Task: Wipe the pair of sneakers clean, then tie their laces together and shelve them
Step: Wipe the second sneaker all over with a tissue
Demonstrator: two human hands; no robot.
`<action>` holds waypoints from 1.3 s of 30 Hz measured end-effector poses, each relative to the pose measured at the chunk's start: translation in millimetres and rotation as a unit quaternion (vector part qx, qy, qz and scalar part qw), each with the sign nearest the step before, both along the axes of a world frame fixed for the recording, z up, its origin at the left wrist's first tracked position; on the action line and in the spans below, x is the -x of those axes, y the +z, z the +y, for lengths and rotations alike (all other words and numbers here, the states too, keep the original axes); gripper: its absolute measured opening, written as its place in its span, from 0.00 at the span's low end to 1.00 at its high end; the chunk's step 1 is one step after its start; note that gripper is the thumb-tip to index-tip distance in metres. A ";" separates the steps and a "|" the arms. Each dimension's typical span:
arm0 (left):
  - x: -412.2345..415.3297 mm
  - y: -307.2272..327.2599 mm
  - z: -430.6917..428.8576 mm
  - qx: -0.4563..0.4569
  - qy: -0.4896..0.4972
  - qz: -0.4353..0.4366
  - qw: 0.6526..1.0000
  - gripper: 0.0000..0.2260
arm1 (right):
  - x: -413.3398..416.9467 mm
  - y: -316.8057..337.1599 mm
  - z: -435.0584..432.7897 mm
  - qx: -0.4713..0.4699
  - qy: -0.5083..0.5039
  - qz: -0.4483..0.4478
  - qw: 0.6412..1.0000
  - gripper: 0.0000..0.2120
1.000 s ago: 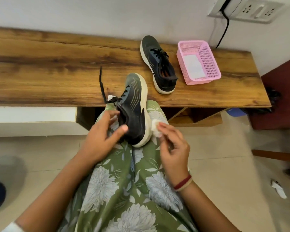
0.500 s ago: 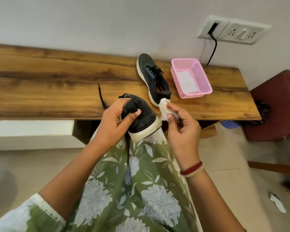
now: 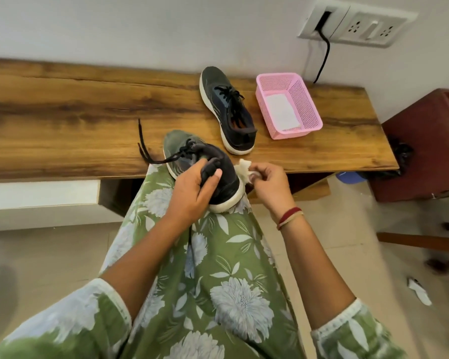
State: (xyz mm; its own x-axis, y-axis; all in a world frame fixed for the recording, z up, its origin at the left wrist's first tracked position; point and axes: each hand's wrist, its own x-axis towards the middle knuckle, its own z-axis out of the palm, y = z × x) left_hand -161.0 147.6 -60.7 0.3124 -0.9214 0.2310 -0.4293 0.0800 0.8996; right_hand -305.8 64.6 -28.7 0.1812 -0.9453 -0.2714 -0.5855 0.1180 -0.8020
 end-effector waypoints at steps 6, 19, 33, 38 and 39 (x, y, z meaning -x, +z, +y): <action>3.0 -5.7 -5.4 0.019 0.041 0.075 0.996 0.18 | -6.2 2.1 10.9 0.027 0.140 0.091 0.986 0.14; 1.7 -12.0 -11.4 -0.001 0.061 0.124 0.990 0.18 | 12.0 24.0 81.1 0.111 0.150 0.104 0.977 0.14; -10.3 -17.1 -15.9 -0.006 0.033 0.112 0.993 0.12 | -9.5 -1.4 87.3 0.130 0.025 0.055 0.990 0.14; -8.6 -14.0 -15.6 -0.017 0.019 0.120 0.992 0.16 | 1.7 -1.7 59.1 0.087 -0.083 -0.012 0.993 0.13; -8.3 -13.1 -15.7 -0.018 0.016 0.118 0.993 0.16 | -1.3 -3.1 54.8 0.093 -0.092 -0.010 0.991 0.13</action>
State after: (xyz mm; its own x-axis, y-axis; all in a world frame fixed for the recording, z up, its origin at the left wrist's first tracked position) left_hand -152.7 132.0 -73.8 0.3841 -0.9160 0.1154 -0.2080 0.0359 0.9775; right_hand -304.4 119.4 -31.8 0.0045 -0.9961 -0.0884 -0.5523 0.0712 -0.8306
